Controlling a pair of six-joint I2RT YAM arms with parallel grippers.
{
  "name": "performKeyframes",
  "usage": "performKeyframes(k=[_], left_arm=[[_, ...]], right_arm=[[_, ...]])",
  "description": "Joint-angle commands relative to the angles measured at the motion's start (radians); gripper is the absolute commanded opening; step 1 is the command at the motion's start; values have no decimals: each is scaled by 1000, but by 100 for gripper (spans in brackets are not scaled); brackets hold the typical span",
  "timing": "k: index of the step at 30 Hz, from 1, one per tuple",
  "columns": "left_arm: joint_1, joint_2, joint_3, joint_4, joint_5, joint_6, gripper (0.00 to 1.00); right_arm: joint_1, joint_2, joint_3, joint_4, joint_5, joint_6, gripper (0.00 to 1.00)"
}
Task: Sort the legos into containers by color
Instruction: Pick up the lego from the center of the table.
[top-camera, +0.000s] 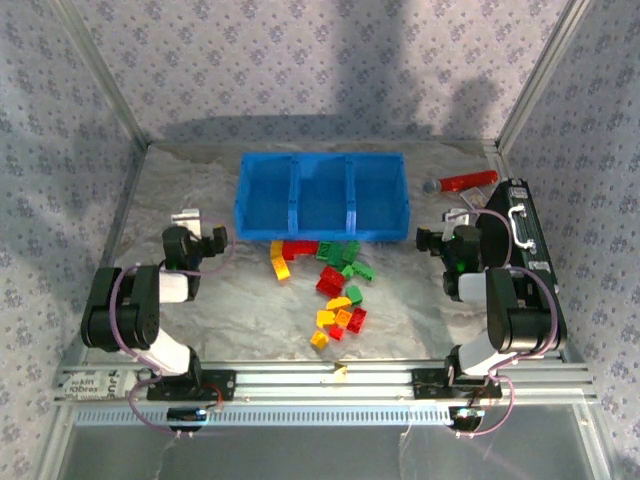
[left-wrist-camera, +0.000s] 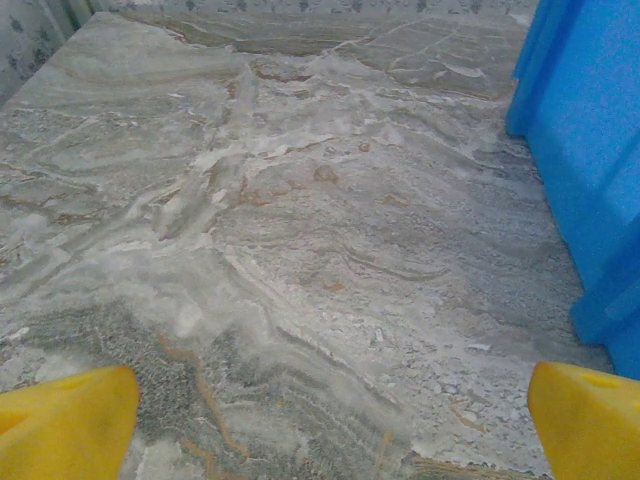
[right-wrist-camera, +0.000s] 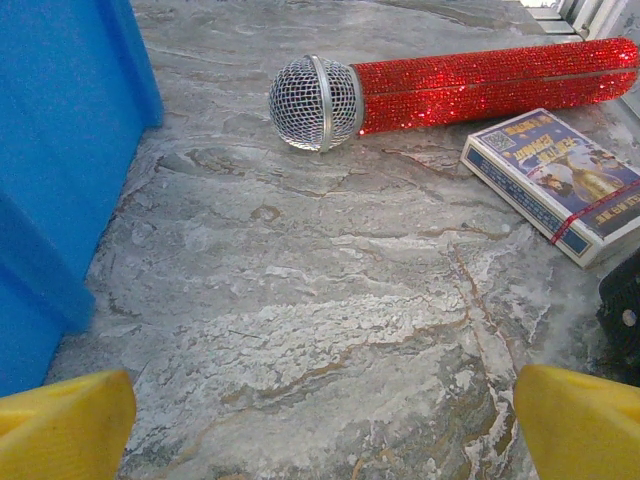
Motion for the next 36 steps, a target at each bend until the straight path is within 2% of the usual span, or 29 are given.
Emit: performKeyframes(k=[1,2,4,6,8,10,11,12,13,16,20,23,25,27,31,33,36], left_arm=[[-28,-82,50,-94,-122,-8,100],[-45,-147,95,-219,-158,-2,100],[-76,-265,184,-426,-234,-52,100],[-91,-367,221,-515,-239,-111,100],[-102,-464,263,-634,-238,-180,100],[-102,-544,313,-788,-199,-254,100],[-102,-570,332,-848,-163,-277,100],[-104,-592,349,-901,-102,-281,100],[-107,-606,367,-953,-56,-286,100],[-153,-613,418,-1105,15,-285,100],[-245,-508,492,-1322,-127,-330,100],[-244,-387,545,-1432,-48,-455,100],[-227,-383,482,-1344,94,-558,100],[-240,-415,424,-1255,180,-617,100],[-433,-320,571,-1490,-6,-573,100],[-509,-299,594,-1534,-36,-591,99],[-588,-275,579,-1479,-20,-638,91]], right_arm=[[17,-75,72,-158,50,-16,99],[29,-130,126,-307,40,-43,99],[62,-238,208,-476,-25,-97,99],[73,-329,269,-610,-90,-80,99],[69,-390,353,-765,-151,36,99],[62,-413,439,-975,-124,293,99],[42,-411,468,-1042,-189,352,99],[20,-405,483,-1073,-327,350,99],[18,-405,489,-1103,-375,366,99],[44,-455,442,-1120,-369,397,99],[102,-524,382,-1119,-338,413,99],[154,-529,378,-1150,-319,402,99],[200,-522,373,-1165,-293,378,99],[243,-505,373,-1184,-261,333,97],[323,-473,373,-1207,-227,255,91],[356,-453,374,-1201,-188,238,88],[382,-413,386,-1188,-155,230,82]])
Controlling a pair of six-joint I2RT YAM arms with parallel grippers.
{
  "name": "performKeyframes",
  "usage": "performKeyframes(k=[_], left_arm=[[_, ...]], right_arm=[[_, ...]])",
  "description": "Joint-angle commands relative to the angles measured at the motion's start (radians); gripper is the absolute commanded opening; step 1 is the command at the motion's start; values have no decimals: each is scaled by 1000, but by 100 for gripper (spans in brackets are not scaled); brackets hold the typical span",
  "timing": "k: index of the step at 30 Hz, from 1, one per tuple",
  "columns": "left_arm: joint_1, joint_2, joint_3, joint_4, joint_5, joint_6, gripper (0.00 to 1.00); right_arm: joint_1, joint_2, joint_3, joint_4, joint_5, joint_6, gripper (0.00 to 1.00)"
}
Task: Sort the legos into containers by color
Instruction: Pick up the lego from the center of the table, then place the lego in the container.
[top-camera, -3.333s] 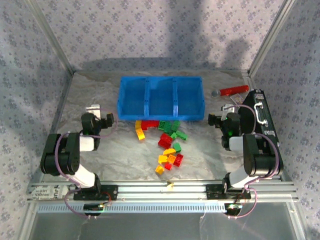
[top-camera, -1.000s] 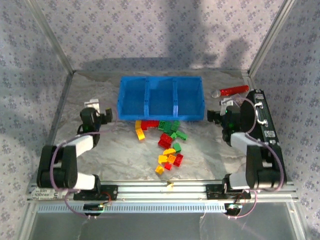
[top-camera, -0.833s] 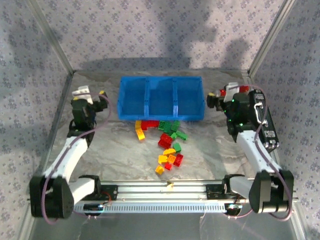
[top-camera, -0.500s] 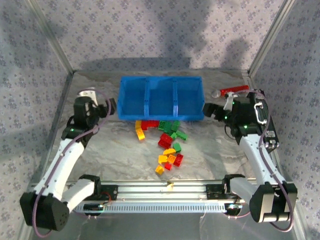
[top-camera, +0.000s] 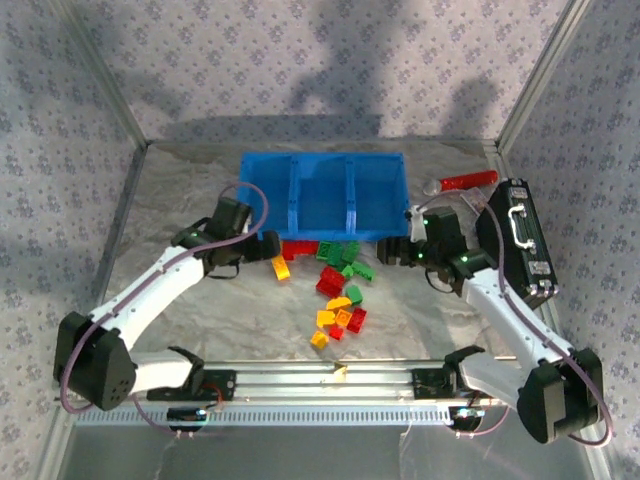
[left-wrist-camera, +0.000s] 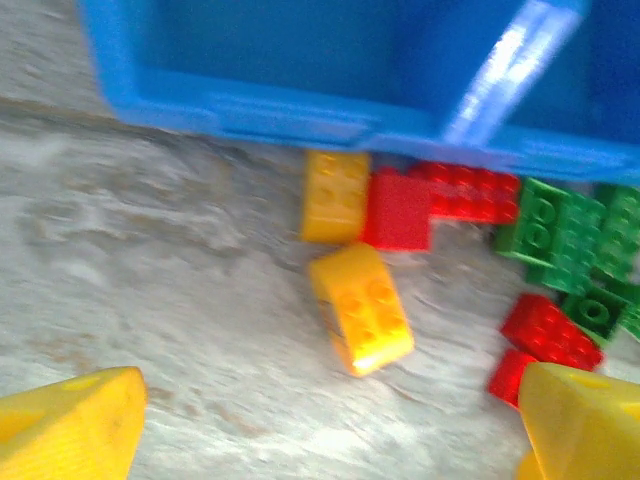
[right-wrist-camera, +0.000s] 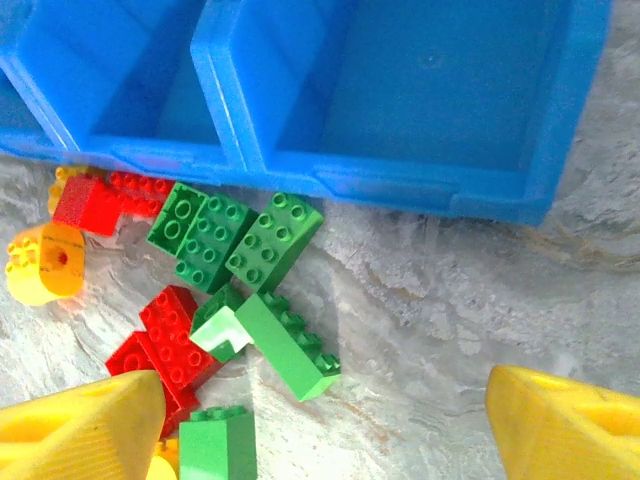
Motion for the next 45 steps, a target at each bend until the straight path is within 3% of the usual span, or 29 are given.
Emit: performKeyframes(k=[1,6,15,23,26,30,33,40,45], left_arm=[[-57,42,11,-35,-26,-71,88],[-99,172,28,-33,-48,-118,75],[-135,330,94,26,-64,-172,74],[-137,467,158,-4,-77,-153,64],[-139,499,166,-7,-79,-153,53],[-139,485,178,-54,-98,-139,19],[-152,414,182,-121,-147,-125,7],[-159,226,304,-267,-245,-58,7],[-78,312,580,-326,-287,70,7]], right_arm=[[24,38,16,-14,66,-41,81],[38,83,25,18,100,-30,79],[41,91,-4,68,107,-20,79],[41,68,-13,67,123,-27,78],[41,53,-19,74,126,-29,78],[41,33,-19,70,131,-29,77],[40,13,-25,74,135,-23,76],[41,-22,-13,68,133,-13,76],[44,-48,-4,58,120,-5,75]])
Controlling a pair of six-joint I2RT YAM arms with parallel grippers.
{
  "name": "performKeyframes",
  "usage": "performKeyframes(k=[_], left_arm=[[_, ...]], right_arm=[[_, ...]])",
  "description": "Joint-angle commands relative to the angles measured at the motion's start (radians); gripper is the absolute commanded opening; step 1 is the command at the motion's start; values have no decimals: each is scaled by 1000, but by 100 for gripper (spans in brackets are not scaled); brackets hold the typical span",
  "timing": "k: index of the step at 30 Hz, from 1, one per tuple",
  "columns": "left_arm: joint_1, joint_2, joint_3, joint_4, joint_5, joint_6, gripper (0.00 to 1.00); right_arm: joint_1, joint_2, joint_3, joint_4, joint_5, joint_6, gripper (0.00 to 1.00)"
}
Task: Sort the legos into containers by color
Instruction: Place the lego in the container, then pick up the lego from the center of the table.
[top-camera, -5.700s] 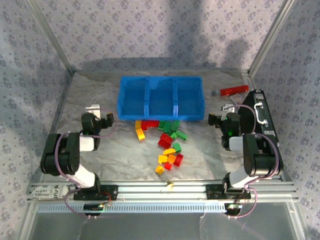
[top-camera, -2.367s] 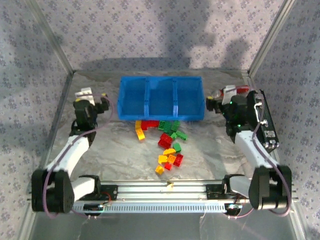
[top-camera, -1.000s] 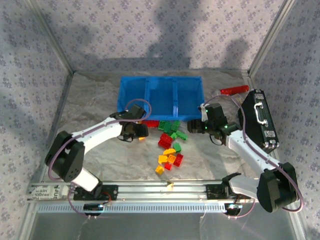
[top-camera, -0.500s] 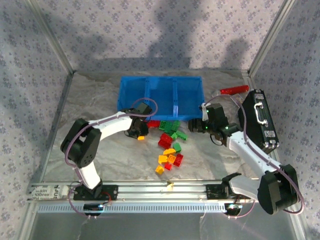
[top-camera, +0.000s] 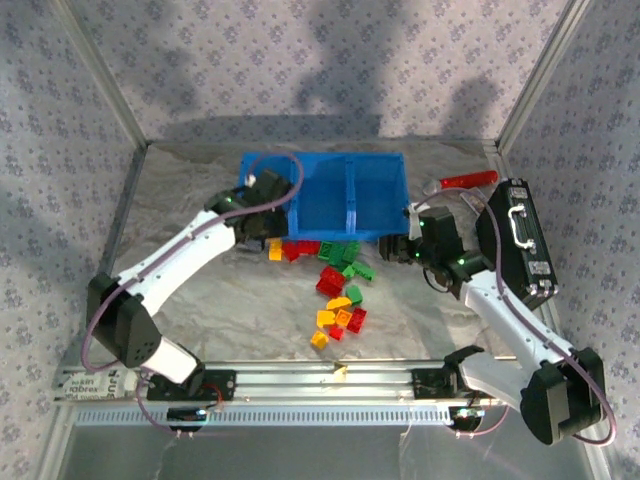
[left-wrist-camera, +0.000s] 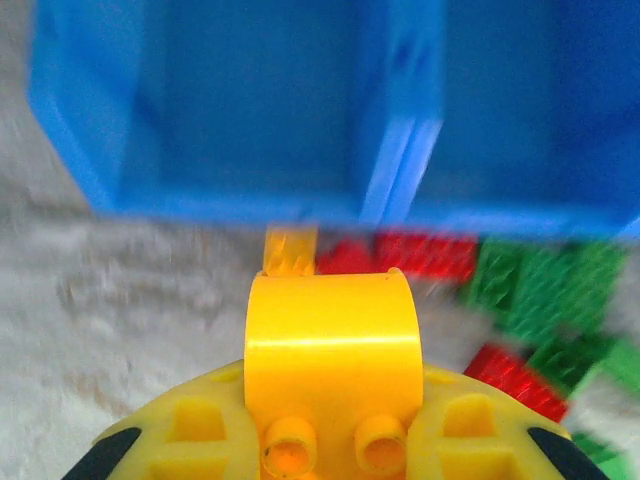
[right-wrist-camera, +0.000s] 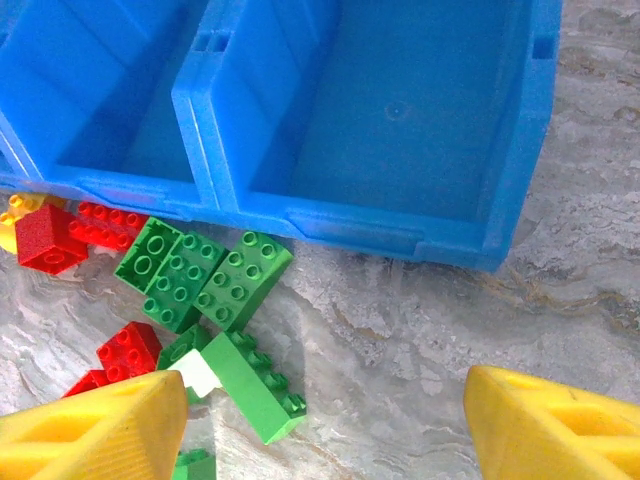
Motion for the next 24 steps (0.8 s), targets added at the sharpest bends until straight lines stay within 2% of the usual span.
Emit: performKeyframes(k=[1,4,5,6,7,8,11,14,18,21,24], left_arm=[[72,82,162,-75,-54,112,7],[129,183,289,-75,-33,156,8],[146,219,324,-76,-28,170,11],[155,253,362,-91,-15,182,24],[158,289,416,-134,6,190,54],[145,310,474,-190,5,192,69],[35,266,455,-193,-126,205,84],[-31,167,304,-115,-116,169,85],[-43,8,14,48,6,66,81],[-46,-131,-262,244,96,4,76],[-45,-236,-439,318,122,-53,72]], right_arm=[[8,-31,12,-19,0,12,75],[13,-64,6,-38,0,16,75],[12,-79,2,-42,-1,17,75],[13,-93,-2,-45,-3,19,75],[14,-108,-6,-50,-4,19,75],[13,-123,-7,-58,-5,19,76],[16,-155,-14,-76,4,5,77],[14,-137,-25,-79,16,-16,78],[21,-41,9,-96,-7,-51,77],[47,95,69,-128,-5,-109,75],[90,266,158,-193,-13,-169,71]])
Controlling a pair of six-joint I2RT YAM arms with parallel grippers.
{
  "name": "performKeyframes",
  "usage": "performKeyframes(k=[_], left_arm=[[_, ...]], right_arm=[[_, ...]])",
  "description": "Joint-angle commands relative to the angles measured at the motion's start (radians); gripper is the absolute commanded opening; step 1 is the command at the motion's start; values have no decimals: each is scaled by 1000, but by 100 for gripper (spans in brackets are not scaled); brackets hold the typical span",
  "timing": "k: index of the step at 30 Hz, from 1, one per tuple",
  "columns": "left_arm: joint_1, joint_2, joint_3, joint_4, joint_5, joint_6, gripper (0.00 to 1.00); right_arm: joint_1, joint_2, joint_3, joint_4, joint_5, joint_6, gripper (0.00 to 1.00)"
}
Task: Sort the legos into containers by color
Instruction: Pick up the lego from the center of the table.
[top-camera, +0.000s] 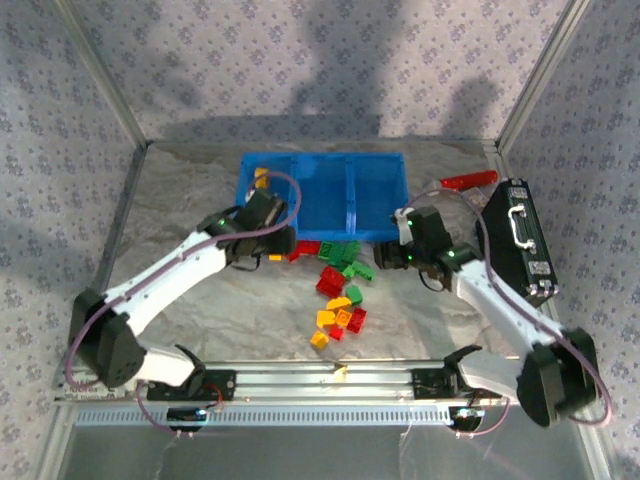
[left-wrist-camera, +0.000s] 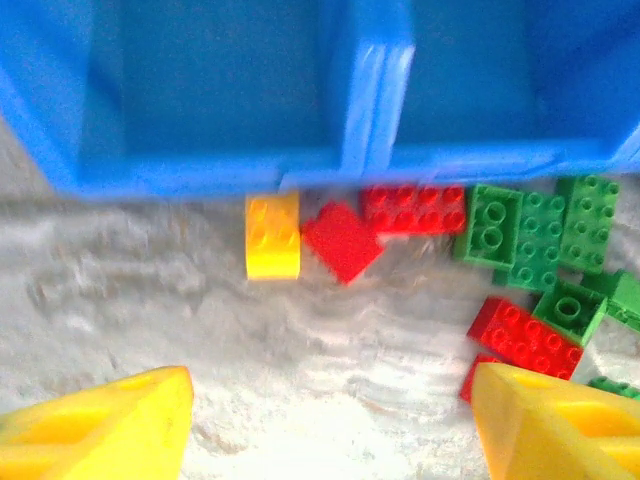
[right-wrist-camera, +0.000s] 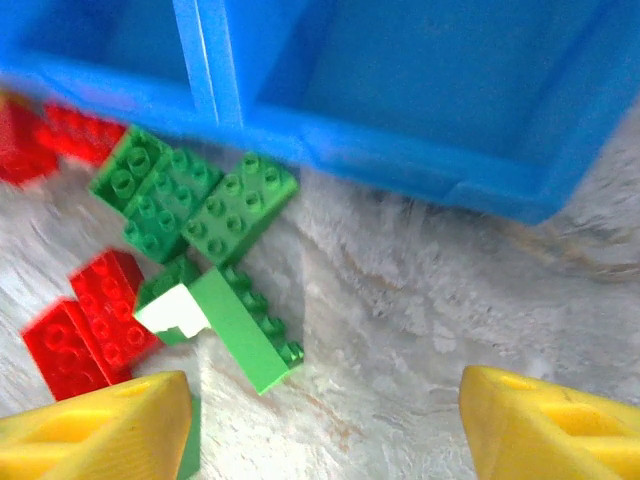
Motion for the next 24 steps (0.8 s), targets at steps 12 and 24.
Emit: performKeyframes(k=[12,24], left_arm=[[74,-387,-369,138,110,-112,69],[141,-473,-423,155,147,-97,68]], right_arm=[[133,460,244,-156,57,-173,63],[197,523,250,-149,95,-151,51]])
